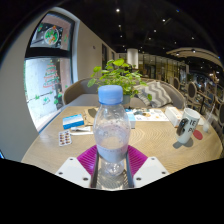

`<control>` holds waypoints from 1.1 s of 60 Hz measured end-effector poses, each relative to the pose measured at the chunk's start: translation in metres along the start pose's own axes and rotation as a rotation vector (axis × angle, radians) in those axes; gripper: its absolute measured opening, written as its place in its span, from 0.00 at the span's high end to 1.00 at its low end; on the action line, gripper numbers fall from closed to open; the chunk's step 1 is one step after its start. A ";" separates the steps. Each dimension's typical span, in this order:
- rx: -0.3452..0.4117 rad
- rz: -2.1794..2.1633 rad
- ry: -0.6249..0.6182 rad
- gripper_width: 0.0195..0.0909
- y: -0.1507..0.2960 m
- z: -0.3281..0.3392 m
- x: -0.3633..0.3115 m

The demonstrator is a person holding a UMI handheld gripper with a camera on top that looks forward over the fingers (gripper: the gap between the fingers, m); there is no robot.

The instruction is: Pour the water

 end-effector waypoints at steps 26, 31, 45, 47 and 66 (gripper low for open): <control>0.049 -0.115 0.105 0.79 0.050 0.021 0.007; 0.111 -0.245 0.180 0.80 0.091 0.036 0.010; 0.291 -0.811 0.460 0.80 0.190 0.065 0.056; 0.315 -0.905 0.500 0.80 0.198 0.062 0.066; 0.390 -1.553 0.678 0.80 0.197 0.042 0.163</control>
Point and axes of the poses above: the point between the fingertips, and its own axes, seen from behind it with the camera up: x to the right, y up, z backward, against the way the camera looks, the point moved 4 cm from there along z, backward, against the way the camera looks, and after that the axes turned 12 degrees about y, right-handed, at the moved point
